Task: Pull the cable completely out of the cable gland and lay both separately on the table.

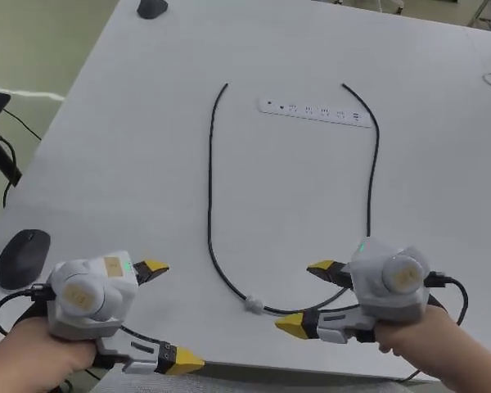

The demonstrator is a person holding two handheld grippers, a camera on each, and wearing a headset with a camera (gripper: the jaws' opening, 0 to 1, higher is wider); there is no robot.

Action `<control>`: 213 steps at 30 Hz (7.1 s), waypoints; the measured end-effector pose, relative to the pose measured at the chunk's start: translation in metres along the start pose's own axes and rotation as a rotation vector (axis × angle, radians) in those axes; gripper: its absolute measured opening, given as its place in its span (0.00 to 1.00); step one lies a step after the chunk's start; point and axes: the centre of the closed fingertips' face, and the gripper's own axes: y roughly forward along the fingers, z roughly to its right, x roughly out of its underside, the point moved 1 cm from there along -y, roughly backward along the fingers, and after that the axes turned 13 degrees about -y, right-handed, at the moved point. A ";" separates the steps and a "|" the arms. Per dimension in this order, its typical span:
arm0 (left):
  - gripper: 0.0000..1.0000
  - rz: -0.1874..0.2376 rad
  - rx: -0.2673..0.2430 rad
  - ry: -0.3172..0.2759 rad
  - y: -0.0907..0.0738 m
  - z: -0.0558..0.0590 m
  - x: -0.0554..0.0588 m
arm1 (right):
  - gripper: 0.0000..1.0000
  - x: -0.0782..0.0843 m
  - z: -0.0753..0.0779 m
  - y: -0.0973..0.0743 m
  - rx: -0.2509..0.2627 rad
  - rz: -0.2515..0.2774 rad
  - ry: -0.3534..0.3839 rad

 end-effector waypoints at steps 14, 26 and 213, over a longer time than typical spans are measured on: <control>0.92 -0.009 0.000 -0.019 0.008 0.002 0.007 | 0.49 0.012 0.006 0.031 -0.045 -0.120 -0.055; 0.88 -0.001 -0.001 -0.030 0.008 -0.001 0.006 | 0.36 0.026 0.003 0.060 -0.109 -0.197 -0.067; 0.15 0.127 0.318 0.117 0.065 0.070 -0.145 | 0.07 -0.067 0.010 -0.066 -0.339 0.150 -0.373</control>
